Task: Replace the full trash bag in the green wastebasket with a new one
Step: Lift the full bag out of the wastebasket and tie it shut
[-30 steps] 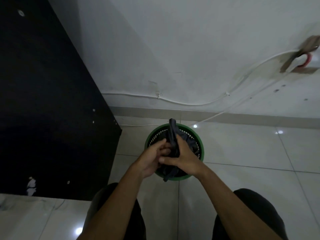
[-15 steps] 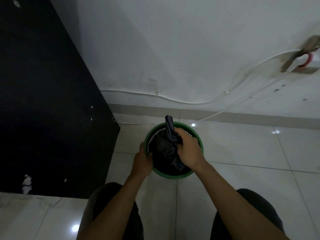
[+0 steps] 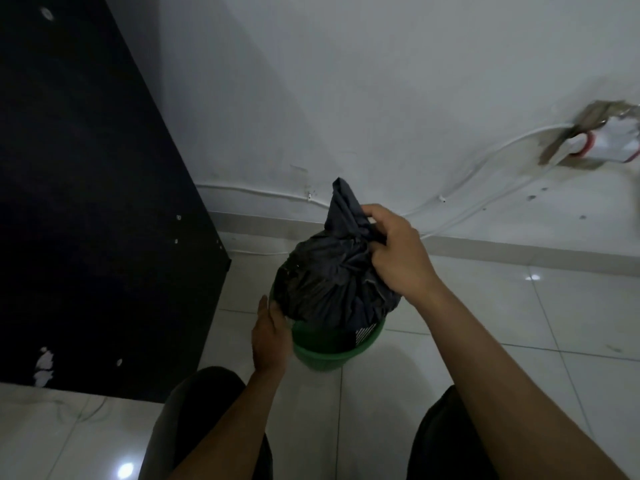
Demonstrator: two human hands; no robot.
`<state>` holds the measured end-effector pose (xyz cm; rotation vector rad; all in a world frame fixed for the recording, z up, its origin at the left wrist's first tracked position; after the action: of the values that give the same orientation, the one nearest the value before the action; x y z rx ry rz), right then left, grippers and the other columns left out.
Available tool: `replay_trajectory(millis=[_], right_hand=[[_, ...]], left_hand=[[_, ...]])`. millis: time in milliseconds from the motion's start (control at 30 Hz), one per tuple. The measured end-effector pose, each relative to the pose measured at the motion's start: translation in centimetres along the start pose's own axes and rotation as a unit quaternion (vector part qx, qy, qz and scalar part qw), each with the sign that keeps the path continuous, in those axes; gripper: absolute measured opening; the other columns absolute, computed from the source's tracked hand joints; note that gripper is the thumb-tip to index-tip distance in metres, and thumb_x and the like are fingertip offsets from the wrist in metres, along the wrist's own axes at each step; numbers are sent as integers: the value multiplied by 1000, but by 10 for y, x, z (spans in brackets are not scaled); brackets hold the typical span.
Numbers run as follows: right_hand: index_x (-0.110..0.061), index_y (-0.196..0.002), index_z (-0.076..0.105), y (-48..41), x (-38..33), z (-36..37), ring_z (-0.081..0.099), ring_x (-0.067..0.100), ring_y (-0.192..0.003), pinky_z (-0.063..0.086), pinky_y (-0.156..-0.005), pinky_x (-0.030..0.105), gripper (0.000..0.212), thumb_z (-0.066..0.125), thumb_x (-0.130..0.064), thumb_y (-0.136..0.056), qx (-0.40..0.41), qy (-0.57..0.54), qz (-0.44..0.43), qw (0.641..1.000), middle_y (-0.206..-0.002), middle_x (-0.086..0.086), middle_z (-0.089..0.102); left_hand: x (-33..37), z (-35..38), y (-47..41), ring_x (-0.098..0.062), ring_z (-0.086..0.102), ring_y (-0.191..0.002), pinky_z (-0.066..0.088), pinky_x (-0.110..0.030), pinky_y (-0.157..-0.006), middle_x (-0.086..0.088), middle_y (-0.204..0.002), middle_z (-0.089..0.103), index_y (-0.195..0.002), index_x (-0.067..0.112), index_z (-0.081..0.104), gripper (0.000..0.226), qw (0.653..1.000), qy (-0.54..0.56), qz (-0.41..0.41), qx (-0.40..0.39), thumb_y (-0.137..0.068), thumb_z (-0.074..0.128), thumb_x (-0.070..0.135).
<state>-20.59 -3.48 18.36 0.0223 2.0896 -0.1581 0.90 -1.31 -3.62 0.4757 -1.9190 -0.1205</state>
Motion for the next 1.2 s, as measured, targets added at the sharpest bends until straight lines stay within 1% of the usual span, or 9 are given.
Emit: replay_trajectory(millis=[100, 267, 467, 567, 700, 867, 967, 1067, 1200], right_hand=[[-30, -115, 62, -3, -26, -23, 68, 3, -92, 53, -85, 21, 61, 49, 16, -78, 23, -6, -18, 1000, -103, -5, 73], [-29, -117, 64, 8, -61, -56, 71, 12, -92, 56, -88, 43, 57, 55, 15, -82, 34, -32, -42, 998, -99, -6, 75], [-25, -112, 66, 49, -70, -80, 71, 11, -90, 56, -81, 28, 44, 60, 12, -88, 6, -69, -33, 997, -97, -5, 75], [-21, -112, 66, 69, -61, -77, 71, 8, -94, 55, -82, 22, 41, 61, 12, -87, -33, -60, -20, 997, -100, -7, 75], [-23, -112, 67, 93, -26, -60, 69, 7, -100, 54, -87, 26, 47, 61, 14, -84, -77, -42, 26, 996, -105, -10, 74], [-30, -110, 67, 97, 39, -29, 70, 7, -96, 56, -84, 31, 57, 57, 17, -80, -74, -28, 93, 993, -101, -9, 75], [-34, -106, 66, 92, 82, -2, 71, 7, -87, 56, -78, 29, 54, 55, 12, -80, -62, -16, 141, 988, -92, -7, 75], [-31, -103, 64, 87, 118, 27, 68, 9, -84, 52, -73, 26, 37, 57, -1, -83, -65, 0, 186, 980, -92, -7, 73], [-20, -97, 64, 83, 150, 57, 66, 20, -90, 55, -81, 41, 17, 63, -15, -82, -76, -16, 234, 969, -94, 0, 71]], left_hand=[[-12, -2, -3, -28, 43, -134, 39, -41, -110, -6, -152, 40, -152, 25, 31, 59, 990, 107, -88, -18, -101, 26, 55], [-6, 14, -11, -26, 61, -104, 61, -39, -61, -10, -124, 60, -127, 15, 58, 33, 981, 116, -126, -87, -100, 50, 32], [-2, 36, -21, -33, 53, -111, 50, -34, -87, -10, -120, 56, -122, 9, 57, 22, 960, 106, -181, -186, -102, 48, 13], [15, 38, -42, -21, 57, -92, 47, -10, -61, 10, -91, 67, -101, 21, 61, 9, 970, 81, -117, -195, -99, 54, 15], [46, 46, -59, -20, 62, -77, 54, -23, -52, -14, -103, 65, -119, 2, 55, 25, 967, 166, -124, -147, -99, 54, 17], [53, 45, -58, -18, 62, -102, 55, -35, -76, -6, -130, 59, -132, 18, 50, 41, 955, 138, -143, -219, -96, 58, 36], [63, 37, -48, -18, 55, -109, 51, -36, -87, -1, -134, 52, -151, 23, 29, 64, 976, -3, -78, -203, -96, 54, 42], [78, 35, -12, -13, 58, -102, 50, -33, -90, 2, -122, 59, -134, 26, 50, 45, 981, -54, 20, -185, -94, 55, 46], [76, 55, 52, 1, 54, -116, 47, -28, -99, 17, -131, 56, -132, 40, 49, 62, 915, -61, 64, -393, -78, 66, 64]])
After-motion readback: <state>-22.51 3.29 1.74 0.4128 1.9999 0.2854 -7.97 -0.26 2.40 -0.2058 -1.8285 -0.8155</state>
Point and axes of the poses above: each hand's wrist, its own y-axis away from the middle knuckle, its own z-axis out of the palm, x = y × z, the point moved 6 cm from there along -y, towards the middle knuckle
